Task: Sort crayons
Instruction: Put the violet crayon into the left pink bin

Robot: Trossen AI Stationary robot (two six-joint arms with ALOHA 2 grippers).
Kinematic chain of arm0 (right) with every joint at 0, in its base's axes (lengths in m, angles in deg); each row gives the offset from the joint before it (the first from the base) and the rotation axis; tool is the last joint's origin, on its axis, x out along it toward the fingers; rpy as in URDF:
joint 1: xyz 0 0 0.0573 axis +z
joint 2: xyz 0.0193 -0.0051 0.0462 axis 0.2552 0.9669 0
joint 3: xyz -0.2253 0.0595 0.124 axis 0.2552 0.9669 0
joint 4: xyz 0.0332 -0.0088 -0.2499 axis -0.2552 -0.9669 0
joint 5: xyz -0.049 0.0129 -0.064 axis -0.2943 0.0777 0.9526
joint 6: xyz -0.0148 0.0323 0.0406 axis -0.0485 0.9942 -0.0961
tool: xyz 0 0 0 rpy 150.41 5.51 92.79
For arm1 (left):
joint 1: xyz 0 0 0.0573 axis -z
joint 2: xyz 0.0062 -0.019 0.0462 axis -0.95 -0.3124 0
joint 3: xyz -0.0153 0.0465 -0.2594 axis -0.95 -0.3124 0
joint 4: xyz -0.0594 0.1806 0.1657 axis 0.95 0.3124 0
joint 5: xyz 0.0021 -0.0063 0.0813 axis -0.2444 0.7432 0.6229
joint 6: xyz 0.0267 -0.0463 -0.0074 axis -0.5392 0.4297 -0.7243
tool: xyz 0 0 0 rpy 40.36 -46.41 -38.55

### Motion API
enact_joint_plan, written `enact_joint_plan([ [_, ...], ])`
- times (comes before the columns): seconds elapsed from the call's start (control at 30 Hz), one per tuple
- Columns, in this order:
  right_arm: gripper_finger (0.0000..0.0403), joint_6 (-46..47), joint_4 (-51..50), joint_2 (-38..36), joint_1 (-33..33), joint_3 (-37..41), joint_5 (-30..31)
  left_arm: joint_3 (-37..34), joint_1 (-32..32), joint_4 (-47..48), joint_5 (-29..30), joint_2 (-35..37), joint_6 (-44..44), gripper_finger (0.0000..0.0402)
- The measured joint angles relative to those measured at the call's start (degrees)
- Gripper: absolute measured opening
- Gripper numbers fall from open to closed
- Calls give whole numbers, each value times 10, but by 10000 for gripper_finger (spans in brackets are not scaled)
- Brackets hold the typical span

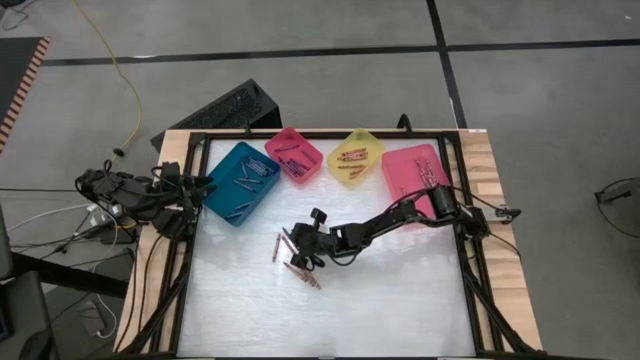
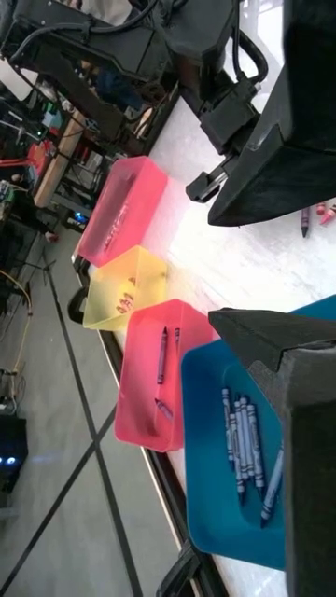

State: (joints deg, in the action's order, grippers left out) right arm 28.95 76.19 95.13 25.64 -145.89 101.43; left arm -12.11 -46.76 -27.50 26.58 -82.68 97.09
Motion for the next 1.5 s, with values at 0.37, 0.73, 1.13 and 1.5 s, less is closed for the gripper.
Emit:
enact_joint_plan([
  [0.37,56,9,35,23,0,0,-21,0,0,0,-1,0,0,145],
  [0.73,56,14,38,26,-1,0,-28,0,0,9,-4,0,8,145],
  [1.13,56,74,-46,24,-15,-2,-24,0,0,9,-4,0,10,145],
  [1.5,34,64,-61,21,-16,-2,-26,0,0,9,-4,0,11,145],
])
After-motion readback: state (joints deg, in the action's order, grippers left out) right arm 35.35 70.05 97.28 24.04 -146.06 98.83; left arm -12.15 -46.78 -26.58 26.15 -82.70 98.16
